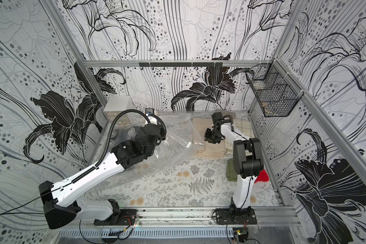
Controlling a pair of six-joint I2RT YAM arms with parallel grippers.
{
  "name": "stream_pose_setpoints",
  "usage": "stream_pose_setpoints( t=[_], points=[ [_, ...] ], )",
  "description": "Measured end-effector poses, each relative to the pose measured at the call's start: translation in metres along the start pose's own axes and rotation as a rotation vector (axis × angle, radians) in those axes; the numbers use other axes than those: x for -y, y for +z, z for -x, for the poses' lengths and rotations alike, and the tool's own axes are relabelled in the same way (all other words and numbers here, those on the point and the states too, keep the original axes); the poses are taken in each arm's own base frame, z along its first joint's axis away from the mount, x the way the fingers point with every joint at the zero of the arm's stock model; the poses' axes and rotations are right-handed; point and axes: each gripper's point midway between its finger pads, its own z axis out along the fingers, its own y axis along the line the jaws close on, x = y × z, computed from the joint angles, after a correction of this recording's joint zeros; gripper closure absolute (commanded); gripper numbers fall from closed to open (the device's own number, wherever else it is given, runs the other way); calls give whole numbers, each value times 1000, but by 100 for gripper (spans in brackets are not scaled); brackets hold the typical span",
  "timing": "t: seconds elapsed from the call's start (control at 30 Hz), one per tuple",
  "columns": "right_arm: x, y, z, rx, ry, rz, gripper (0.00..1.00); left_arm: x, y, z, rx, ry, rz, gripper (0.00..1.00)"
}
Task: Take the scarf out of the vacuum bag
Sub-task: Adjust the scarf at the center of the board, then take out the scarf from the vacuum bag.
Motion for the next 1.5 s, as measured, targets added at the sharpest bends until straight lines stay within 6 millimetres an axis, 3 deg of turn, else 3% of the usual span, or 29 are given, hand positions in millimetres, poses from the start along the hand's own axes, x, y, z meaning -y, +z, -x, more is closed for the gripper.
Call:
stream_pose_setpoints(
  t=[0.13, 0.23, 0.33, 0.4, 0.63, 0.87, 1.27, 1.5],
  points=[
    [-34, -60, 21, 164, -70, 104, 72, 9, 3, -7, -22, 4, -35, 100],
    [-48, -105, 27, 276, -118, 131, 73, 18, 3, -14, -34, 7, -73, 100],
    [-59, -134, 18, 336, -173, 155, 75, 31, 3, -25, -57, 22, -113, 100],
    [-67, -140, 6, 333, -203, 188, 76, 41, 4, -34, -77, 39, -133, 100],
    [-78, -106, -52, 146, -248, 322, 76, 76, 5, -70, -147, 103, -204, 100],
    [-88, -84, -105, -8, -266, 434, 76, 101, -4, -88, -179, 133, -264, 100],
    [-96, -62, -154, -122, -289, 463, 76, 109, -3, -85, -173, 120, -272, 100],
    [-117, -25, -174, -189, -296, 490, 71, 115, -2, -82, -169, 120, -277, 100]
  ],
)
